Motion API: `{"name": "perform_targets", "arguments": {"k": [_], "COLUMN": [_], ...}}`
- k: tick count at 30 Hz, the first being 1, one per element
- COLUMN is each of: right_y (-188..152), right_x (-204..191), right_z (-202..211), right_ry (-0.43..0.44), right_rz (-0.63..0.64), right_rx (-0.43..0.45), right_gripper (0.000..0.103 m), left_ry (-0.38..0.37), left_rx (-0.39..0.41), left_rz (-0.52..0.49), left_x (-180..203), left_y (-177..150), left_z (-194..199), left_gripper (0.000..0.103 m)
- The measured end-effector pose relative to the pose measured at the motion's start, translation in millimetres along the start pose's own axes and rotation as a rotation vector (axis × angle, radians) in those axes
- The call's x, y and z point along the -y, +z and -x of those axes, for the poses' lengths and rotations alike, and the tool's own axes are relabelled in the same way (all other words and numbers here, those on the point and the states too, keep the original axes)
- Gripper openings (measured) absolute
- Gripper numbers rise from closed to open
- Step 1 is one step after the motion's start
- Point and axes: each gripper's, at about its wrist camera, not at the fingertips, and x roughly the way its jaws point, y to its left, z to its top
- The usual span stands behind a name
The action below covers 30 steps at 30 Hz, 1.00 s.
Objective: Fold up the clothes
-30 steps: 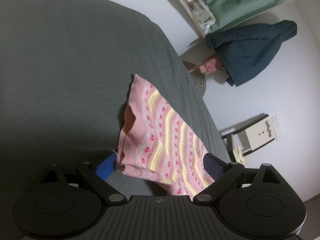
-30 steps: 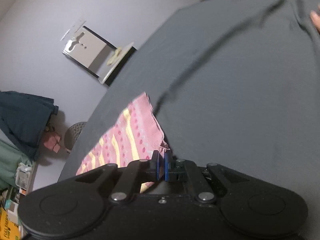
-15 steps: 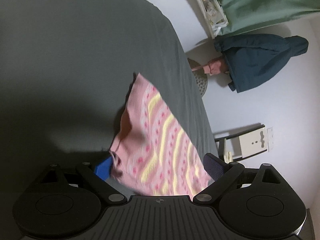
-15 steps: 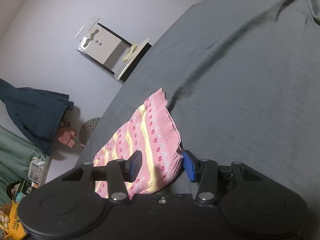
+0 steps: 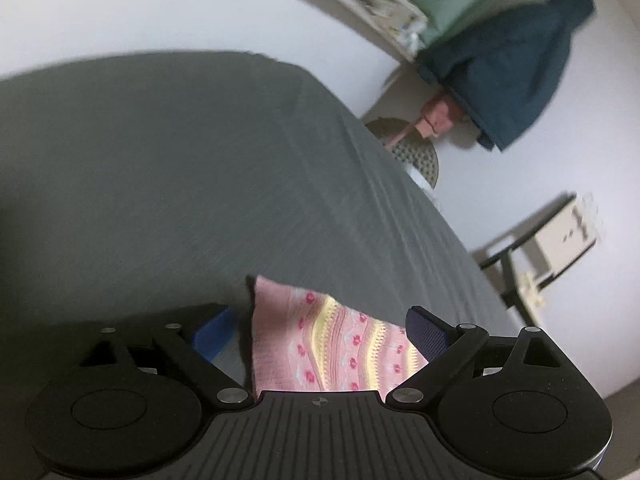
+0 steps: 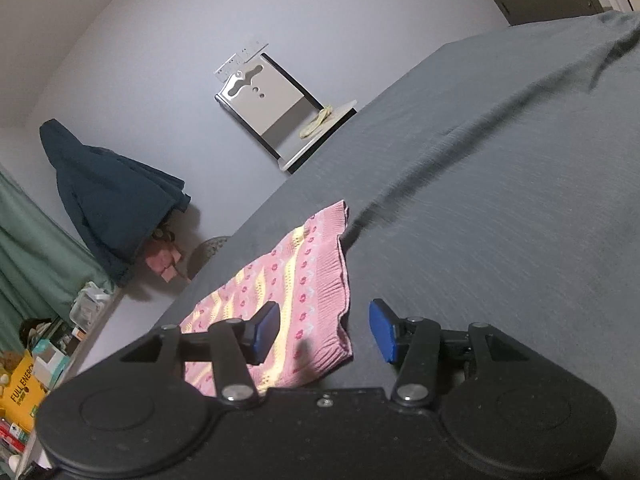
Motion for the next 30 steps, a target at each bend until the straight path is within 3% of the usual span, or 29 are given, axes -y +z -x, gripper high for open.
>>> {"name": "perform_targets", "arguments": {"k": [2, 3, 4, 5, 7, 13, 17, 20, 23, 28, 30], "right_y": [-1.8, -1.6, -1.4, -1.1, -0.6, -1.7, -1.7, -1.2, -1.0, -0.4, -0.3], "right_x": [-0.7, -1.5, -2.2, -2.6, -3.2, -2.2, -3.5, -4.1, -4.8, -6.4, -6.4], "right_z": [0.7, 0.7, 0.6, 0.4, 0.6, 4.2, 5.6, 4.8, 5.1, 5.5, 5.7], "right_ry": [0.002, 0.002, 0.003, 0.003, 0.005, 0.014, 0.017, 0.018, 0.018, 0.018, 0.020], "right_rz": [0.011, 0.013, 0.015, 0.016, 0.016, 0.013, 0.016, 0.018, 0.019, 0.019, 0.018], "right_rx": [0.004, 0.005, 0.006, 0.007, 0.008, 0.015, 0.015, 0.012, 0.011, 0.012, 0.013], "right_gripper": [0.051, 0.051, 0.052, 0.052, 0.052, 0.053, 0.054, 0.055, 0.055, 0.055, 0.055], "left_ry": [0.030, 0.059, 0.080, 0.069, 0.063, 0.047, -0.069, -0.204, -0.331, -0.370, -0.327], "left_rx": [0.002, 0.004, 0.007, 0.012, 0.012, 0.069, 0.095, 0.061, 0.016, -0.102, -0.132], "left_rz": [-0.051, -0.058, -0.025, 0.009, 0.030, -0.110, -0.251, -0.460, -0.575, -0.626, -0.612], "left_x": [5.4, 5.2, 0.8, -5.2, -12.4, 4.4, 49.0, 104.3, 155.9, 202.1, 208.0], "left_y": [2.3, 3.9, 7.2, 8.5, 10.4, 9.4, 15.2, 3.5, -23.1, -88.0, -111.1], "left_z": [-3.6, -4.8, -4.8, -3.3, -1.2, 14.3, 38.0, 59.4, 77.1, 68.9, 58.4], "left_gripper": [0.071, 0.043, 0.030, 0.027, 0.007, 0.003, 0.002, 0.003, 0.003, 0.003, 0.003]}}
